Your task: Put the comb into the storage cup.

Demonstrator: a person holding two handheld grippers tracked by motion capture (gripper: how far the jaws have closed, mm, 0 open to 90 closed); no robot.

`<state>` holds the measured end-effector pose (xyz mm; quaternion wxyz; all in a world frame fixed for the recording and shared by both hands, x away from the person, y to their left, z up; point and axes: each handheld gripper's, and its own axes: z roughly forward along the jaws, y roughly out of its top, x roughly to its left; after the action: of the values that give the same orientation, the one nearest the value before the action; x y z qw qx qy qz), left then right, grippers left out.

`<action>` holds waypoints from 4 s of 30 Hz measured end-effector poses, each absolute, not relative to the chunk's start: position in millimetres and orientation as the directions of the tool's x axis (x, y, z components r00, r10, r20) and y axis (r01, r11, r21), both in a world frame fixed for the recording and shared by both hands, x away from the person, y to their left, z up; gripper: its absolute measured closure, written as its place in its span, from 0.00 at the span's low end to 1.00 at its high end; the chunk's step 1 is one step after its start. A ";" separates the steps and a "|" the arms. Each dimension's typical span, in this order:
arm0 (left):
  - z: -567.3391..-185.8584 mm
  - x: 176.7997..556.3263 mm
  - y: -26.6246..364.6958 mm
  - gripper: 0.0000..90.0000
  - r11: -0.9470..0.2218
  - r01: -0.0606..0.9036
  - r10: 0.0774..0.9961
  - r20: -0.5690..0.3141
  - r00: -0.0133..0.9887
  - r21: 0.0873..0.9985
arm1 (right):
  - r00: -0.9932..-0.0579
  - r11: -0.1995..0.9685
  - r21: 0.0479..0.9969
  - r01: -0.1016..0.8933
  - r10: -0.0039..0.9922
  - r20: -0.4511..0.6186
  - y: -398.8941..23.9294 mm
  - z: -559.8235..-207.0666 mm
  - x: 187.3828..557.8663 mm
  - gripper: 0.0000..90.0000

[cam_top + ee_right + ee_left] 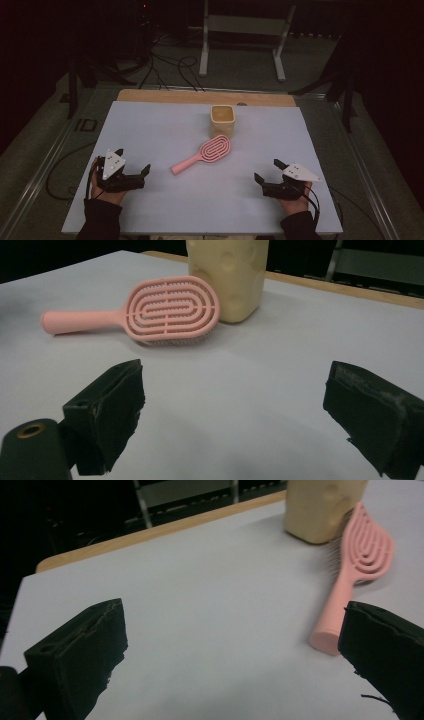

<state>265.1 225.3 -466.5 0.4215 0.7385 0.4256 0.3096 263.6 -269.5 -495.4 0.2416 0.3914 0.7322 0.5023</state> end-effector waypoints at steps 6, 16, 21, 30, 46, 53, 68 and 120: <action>-461.1 272.9 214.8 0.00 -0.331 0.405 0.888 0.137 0.439 0.852 | -0.571 0.188 0.923 0.335 0.820 0.040 -269.2 -495.9 264.0 0.10; -451.8 287.5 183.9 0.01 -0.450 0.421 0.854 0.242 0.461 0.788 | -0.569 0.189 0.923 0.335 0.821 0.039 -269.6 -496.2 264.4 0.10; -449.1 294.2 165.9 0.01 -0.498 0.416 0.834 0.289 0.469 0.761 | -0.567 0.187 0.923 0.337 0.823 0.040 -270.1 -496.1 264.2 0.10; -448.3 304.0 137.7 0.01 -0.571 0.402 0.790 0.346 0.506 0.716 | -0.563 0.188 0.922 0.338 0.825 0.038 -270.7 -496.1 264.3 0.10; -453.8 316.3 96.9 0.01 -0.667 0.379 0.719 0.422 0.552 0.641 | -0.562 0.186 0.923 0.337 0.826 0.039 -271.5 -495.6 264.3 0.10; -457.4 319.9 79.8 0.01 -0.699 0.374 0.691 0.443 0.571 0.610 | -0.561 0.186 0.922 0.338 0.827 0.039 -271.8 -495.4 264.2 0.10; -473.2 328.8 48.4 0.01 -0.758 0.391 0.639 0.475 0.605 0.522 | -0.559 0.187 0.922 0.339 0.828 0.038 -272.5 -495.2 264.5 0.10; -496.9 367.3 20.7 0.66 -0.820 0.488 0.571 0.376 0.730 0.298 | -0.556 0.182 0.923 0.340 0.830 0.041 -274.8 -494.8 264.9 0.10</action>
<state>367.3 20.7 -496.9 0.0894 0.9257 0.2861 0.2309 264.9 -274.8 -494.8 0.2463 0.4020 0.7281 0.4976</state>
